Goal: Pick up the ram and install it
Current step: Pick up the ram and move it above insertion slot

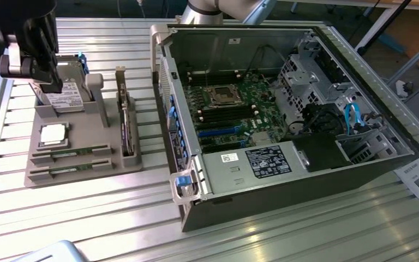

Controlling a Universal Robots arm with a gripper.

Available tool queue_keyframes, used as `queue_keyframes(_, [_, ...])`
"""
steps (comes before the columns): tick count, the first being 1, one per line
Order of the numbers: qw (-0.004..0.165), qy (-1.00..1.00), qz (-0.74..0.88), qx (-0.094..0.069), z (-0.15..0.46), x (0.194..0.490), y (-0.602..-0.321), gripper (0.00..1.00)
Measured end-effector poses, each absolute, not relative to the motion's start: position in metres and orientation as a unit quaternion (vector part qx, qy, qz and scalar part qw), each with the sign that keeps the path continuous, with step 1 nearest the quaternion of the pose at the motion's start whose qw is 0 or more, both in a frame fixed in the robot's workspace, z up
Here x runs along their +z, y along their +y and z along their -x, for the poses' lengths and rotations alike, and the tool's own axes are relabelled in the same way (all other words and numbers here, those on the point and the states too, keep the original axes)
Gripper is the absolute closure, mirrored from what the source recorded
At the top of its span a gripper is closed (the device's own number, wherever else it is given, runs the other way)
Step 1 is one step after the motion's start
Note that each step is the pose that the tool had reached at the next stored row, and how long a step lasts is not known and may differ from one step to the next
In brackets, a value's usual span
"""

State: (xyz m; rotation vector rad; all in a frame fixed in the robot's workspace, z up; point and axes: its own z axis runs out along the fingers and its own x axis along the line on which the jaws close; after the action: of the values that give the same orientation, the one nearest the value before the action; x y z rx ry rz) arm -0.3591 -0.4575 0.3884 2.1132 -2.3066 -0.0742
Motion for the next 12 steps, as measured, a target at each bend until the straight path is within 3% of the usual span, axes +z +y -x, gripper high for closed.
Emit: queue_keyframes(12, [0.006, -0.737, -0.675, -0.024, 0.3591, 0.3879, -0.4657, 0.9])
